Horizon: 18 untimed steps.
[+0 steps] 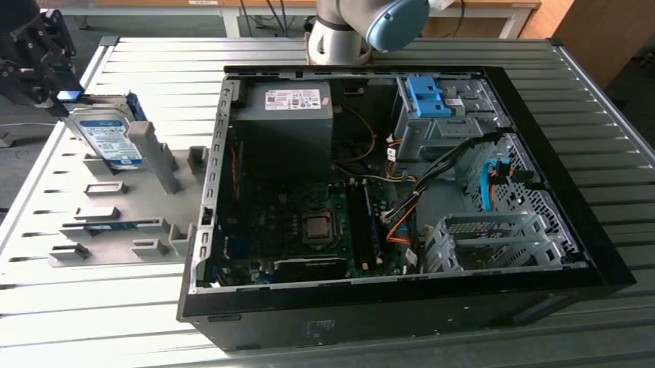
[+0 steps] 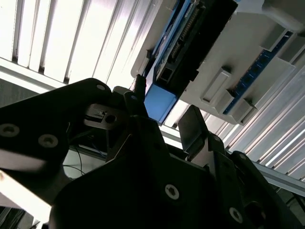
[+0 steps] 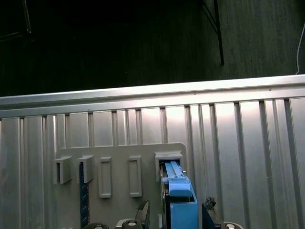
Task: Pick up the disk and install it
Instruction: 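Pick up the disk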
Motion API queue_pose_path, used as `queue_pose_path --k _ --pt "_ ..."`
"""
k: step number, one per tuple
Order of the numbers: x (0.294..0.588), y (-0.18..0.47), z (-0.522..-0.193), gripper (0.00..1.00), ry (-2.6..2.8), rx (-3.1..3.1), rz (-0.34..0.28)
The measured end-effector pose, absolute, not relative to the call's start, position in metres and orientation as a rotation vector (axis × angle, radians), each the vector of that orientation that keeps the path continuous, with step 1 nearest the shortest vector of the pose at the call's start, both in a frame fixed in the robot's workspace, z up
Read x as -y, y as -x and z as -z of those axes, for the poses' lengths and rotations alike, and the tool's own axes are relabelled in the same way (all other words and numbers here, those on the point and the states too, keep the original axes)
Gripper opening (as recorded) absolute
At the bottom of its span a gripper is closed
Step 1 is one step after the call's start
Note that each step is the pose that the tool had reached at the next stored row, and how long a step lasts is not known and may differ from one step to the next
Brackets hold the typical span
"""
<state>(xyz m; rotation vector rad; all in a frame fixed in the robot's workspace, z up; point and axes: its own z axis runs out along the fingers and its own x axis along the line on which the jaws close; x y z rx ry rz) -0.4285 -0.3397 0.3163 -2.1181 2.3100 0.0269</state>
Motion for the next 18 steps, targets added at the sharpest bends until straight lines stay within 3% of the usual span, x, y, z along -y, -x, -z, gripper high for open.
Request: queue_pose_path --k 4,5,18 --pt "0.34 0.428 -0.312 0.53 2.118 -2.31 -0.027" --pt "0.34 0.429 -0.312 0.47 2.118 -2.31 -0.027" --pt "0.338 0.428 -0.302 0.47 2.118 -2.31 -0.027"
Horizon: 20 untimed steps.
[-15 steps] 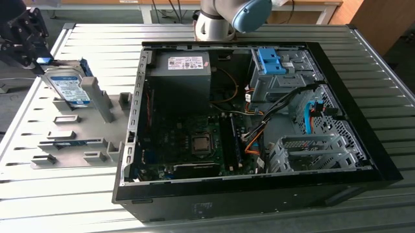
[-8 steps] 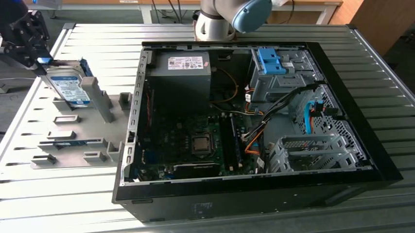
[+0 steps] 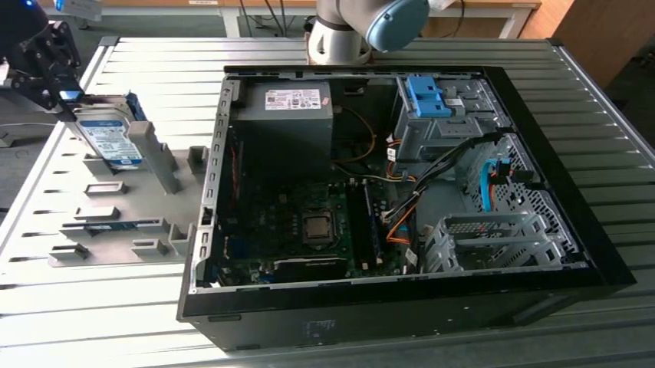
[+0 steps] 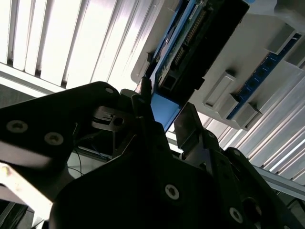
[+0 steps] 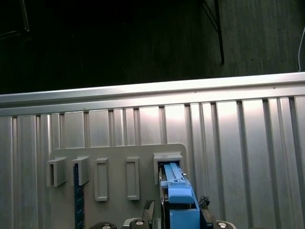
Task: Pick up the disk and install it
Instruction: 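Pick up the disk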
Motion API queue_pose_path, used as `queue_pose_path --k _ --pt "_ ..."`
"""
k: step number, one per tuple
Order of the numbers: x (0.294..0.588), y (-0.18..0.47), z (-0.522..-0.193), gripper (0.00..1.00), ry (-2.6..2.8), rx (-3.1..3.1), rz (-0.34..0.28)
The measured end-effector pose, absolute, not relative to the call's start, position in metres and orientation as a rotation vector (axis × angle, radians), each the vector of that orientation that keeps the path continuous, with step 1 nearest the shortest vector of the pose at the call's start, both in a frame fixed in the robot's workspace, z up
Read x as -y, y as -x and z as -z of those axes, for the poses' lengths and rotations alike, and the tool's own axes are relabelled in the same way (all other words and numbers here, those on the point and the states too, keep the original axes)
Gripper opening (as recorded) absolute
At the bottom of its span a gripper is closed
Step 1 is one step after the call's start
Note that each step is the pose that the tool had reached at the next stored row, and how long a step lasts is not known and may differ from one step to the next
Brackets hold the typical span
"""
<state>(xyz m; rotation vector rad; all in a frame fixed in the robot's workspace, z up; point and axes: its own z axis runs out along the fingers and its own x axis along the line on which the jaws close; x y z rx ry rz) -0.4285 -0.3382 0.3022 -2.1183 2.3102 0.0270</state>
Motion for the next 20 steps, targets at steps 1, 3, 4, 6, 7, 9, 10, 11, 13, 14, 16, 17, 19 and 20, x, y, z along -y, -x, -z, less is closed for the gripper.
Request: queue_pose_path --k 1,3,4,6,7,9,10,11,13,14,16,17,19,20 --pt "0.338 0.428 -0.301 0.47 2.118 -2.31 -0.027" --pt "0.337 0.429 -0.3 0.47 2.118 -2.31 -0.027" --pt "0.337 0.429 -0.299 0.47 2.118 -2.31 -0.027" --pt "0.337 0.428 -0.298 0.47 2.119 -2.311 -0.026" --pt "0.337 0.428 -0.297 0.47 2.119 -2.311 -0.026" --pt "0.337 0.428 -0.296 0.47 2.119 -2.311 -0.026" --pt "0.337 0.428 -0.295 0.47 2.119 -2.311 -0.026" --pt "0.337 0.428 -0.294 0.47 2.119 -2.311 -0.026" --pt "0.337 0.428 -0.293 0.47 2.119 -2.311 -0.026" --pt "0.337 0.428 -0.292 0.47 2.119 -2.311 -0.026" --pt "0.337 0.429 -0.291 0.47 2.119 -2.311 -0.026" --pt "0.337 0.429 -0.291 0.47 2.119 -2.311 -0.026" --pt "0.337 0.429 -0.291 0.47 2.119 -2.311 -0.026" --pt "0.337 0.428 -0.291 0.47 2.119 -2.311 -0.026"
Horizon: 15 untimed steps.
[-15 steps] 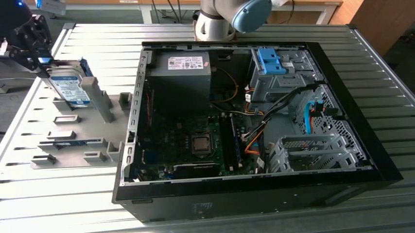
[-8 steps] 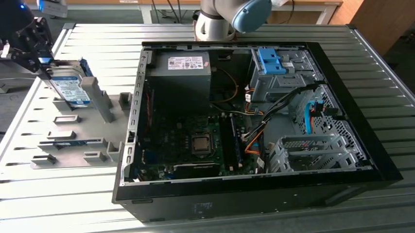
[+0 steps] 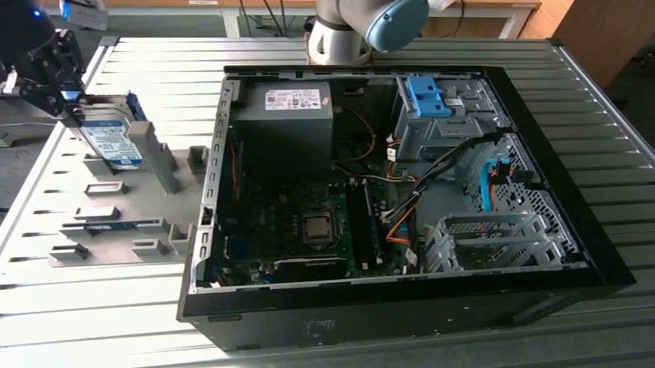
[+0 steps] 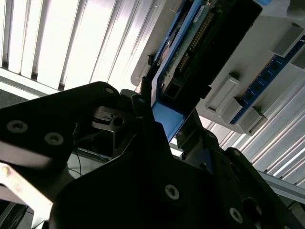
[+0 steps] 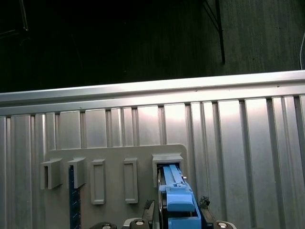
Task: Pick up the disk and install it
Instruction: 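Pick up the disk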
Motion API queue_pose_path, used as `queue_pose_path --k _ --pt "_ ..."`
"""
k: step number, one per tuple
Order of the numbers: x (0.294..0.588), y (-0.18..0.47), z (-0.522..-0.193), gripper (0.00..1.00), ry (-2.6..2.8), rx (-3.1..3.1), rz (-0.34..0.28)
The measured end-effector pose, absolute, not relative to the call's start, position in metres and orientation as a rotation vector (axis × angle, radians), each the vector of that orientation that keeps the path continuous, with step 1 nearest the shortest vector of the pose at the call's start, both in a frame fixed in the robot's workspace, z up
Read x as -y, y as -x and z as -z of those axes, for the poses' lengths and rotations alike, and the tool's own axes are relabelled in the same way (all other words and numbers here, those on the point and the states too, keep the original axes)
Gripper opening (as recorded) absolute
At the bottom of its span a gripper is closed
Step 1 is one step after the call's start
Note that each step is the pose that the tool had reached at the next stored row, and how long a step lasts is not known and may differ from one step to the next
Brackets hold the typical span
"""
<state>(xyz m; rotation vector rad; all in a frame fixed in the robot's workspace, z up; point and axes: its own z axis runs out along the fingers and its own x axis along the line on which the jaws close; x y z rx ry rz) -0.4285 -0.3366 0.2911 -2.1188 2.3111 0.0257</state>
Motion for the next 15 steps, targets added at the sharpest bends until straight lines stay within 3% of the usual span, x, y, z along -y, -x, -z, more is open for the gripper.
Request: queue_pose_path --k 12,14,15 --pt "0.3354 0.4285 -0.2886 0.47 2.121 -2.314 -0.02" --pt "0.3354 0.4285 -0.2885 0.45 2.122 -2.314 -0.019" --pt "0.3354 0.4285 -0.2884 0.38 2.122 -2.314 -0.019"
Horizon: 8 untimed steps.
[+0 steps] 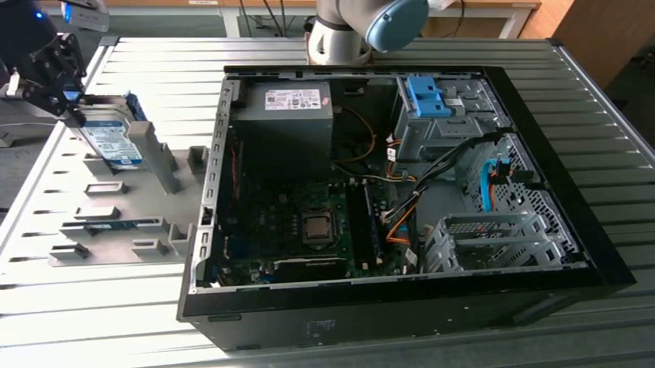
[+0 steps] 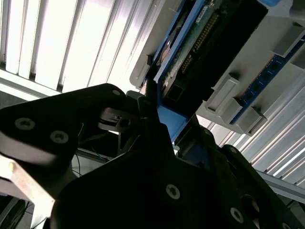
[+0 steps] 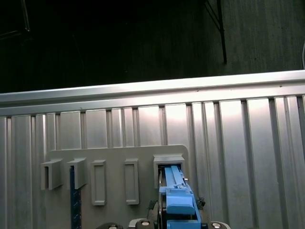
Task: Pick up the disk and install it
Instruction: 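Pick up the disk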
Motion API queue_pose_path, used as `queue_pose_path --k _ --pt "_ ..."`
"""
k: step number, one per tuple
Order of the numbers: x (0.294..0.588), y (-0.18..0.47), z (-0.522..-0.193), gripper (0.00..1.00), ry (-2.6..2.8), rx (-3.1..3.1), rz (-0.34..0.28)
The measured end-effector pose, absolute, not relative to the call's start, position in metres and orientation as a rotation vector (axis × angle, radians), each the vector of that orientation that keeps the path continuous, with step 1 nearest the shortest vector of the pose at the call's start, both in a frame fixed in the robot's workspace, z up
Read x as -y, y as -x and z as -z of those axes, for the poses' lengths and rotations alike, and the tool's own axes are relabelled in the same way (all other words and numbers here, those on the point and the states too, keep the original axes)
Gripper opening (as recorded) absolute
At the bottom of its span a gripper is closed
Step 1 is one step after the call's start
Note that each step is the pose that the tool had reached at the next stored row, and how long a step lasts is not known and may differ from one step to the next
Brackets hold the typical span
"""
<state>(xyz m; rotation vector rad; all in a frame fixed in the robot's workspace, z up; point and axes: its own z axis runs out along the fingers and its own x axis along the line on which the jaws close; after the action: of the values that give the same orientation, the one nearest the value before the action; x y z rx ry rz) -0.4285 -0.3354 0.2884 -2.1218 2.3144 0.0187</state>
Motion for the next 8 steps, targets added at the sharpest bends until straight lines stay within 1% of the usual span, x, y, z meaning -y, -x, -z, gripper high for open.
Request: queue_pose_path --k 8 --pt "0.3357 0.4285 -0.2881 0.37 2.138 -2.302 -0.015"
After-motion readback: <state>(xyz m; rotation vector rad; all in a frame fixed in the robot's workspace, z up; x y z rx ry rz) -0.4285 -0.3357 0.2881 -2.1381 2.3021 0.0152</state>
